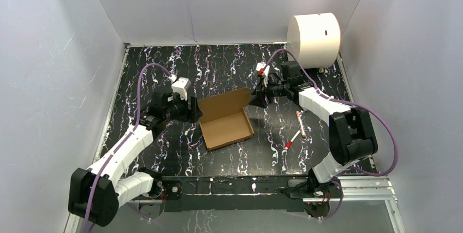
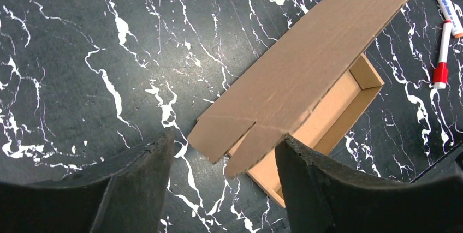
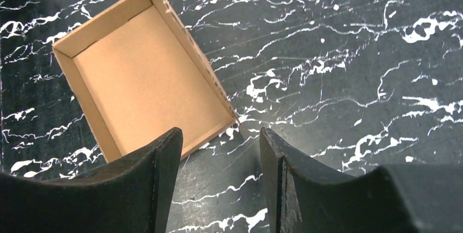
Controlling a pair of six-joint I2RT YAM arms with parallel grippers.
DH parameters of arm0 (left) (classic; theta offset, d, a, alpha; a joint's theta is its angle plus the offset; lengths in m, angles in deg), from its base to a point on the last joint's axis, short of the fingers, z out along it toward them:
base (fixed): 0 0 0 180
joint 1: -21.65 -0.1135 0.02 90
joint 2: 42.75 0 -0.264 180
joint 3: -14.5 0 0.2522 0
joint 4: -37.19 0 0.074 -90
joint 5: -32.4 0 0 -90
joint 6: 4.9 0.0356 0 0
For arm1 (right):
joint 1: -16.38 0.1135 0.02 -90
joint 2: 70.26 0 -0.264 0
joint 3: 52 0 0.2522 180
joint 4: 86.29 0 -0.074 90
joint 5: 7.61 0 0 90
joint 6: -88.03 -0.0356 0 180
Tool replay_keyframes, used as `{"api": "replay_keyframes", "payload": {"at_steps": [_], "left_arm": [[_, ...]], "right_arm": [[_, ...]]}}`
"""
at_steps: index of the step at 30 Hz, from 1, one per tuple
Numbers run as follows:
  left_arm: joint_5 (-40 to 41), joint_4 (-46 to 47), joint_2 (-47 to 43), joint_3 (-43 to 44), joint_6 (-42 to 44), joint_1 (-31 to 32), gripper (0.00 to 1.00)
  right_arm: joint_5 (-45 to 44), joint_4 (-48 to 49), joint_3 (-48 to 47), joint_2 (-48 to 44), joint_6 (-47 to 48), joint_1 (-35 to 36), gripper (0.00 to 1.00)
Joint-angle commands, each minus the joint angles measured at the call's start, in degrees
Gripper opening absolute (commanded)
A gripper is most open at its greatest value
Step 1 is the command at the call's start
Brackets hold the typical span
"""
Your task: Fold the paper box
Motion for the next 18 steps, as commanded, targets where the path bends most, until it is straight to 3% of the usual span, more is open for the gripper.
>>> {"api": "replay_keyframes", "payload": {"at_steps": [1,11,18], "left_arm": [[-3.7,1.9,2.2,3.6,3.7,-0.4,0.63],[-5.3,1.3,5.3,5.2,5.5,-0.5,0.48],[-3.9,1.1,4.6,5.2,5.3,-0.4,0.27]], "right_arm": [[5.7,4.9,-4.5,1.5,0.8,-0.1,0.61],[7.8,3.9,-8.2,5.9,0.9,1.2,0.39],[2.3,4.5,-5.9,4.3,-0.2,4.5,0.21]]}}
